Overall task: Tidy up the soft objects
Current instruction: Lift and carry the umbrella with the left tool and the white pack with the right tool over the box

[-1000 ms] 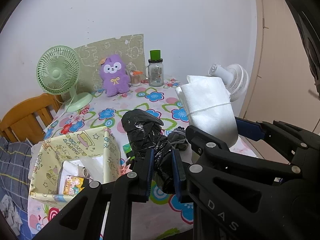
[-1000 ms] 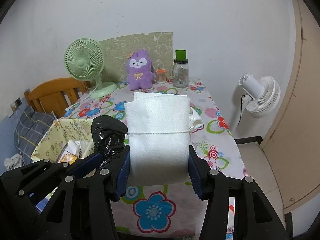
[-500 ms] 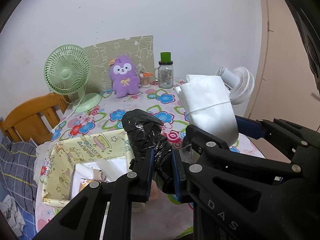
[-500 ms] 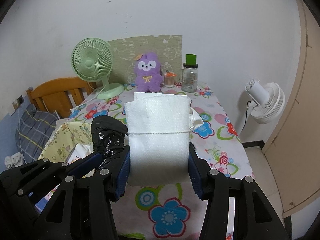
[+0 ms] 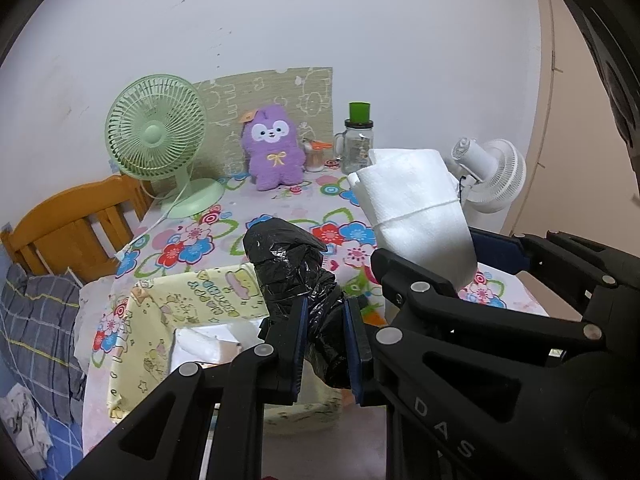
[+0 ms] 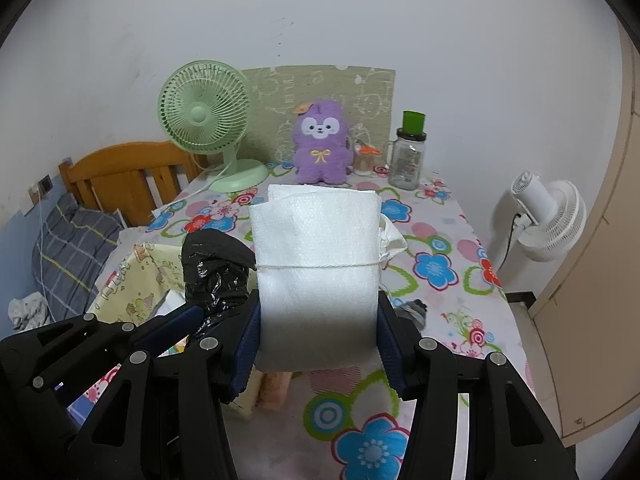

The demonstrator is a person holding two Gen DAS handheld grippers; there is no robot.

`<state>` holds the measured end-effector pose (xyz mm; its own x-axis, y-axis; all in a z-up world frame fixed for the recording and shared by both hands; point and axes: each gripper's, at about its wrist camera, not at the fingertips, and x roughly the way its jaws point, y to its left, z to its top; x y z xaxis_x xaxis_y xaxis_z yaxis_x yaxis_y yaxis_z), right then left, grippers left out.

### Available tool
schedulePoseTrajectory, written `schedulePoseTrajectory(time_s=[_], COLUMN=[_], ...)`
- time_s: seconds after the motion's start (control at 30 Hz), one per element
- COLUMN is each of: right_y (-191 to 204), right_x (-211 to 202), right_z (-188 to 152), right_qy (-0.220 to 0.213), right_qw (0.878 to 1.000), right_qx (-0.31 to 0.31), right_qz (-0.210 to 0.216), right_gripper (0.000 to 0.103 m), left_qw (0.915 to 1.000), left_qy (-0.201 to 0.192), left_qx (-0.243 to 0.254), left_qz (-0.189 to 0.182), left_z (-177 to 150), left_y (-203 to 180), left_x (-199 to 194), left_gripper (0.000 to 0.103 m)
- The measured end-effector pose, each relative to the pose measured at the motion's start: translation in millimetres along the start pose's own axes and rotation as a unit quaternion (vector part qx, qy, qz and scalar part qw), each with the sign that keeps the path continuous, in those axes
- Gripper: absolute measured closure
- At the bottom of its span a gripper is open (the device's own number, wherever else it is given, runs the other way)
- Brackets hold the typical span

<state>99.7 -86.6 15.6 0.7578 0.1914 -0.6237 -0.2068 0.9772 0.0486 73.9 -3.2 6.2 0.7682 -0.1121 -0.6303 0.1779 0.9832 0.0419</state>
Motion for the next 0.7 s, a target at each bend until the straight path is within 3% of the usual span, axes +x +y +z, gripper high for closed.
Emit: schedulePoseTrajectory(time_s=[0.7], right_y=[48.1], right_x=[38.3], right_z=[8.8], right_qy=[0.03], right_qw=[0.998], right_qx=[-0.027], right_qz=[0.038], right_gripper=[0.047], left_qw=[0.9992], left_qy=[0.018], left_qx=[-0.028], left_qz=[0.021], left_z=[-12.1], left_y=[53.4], left_x=[16.1], left_gripper=[0.086])
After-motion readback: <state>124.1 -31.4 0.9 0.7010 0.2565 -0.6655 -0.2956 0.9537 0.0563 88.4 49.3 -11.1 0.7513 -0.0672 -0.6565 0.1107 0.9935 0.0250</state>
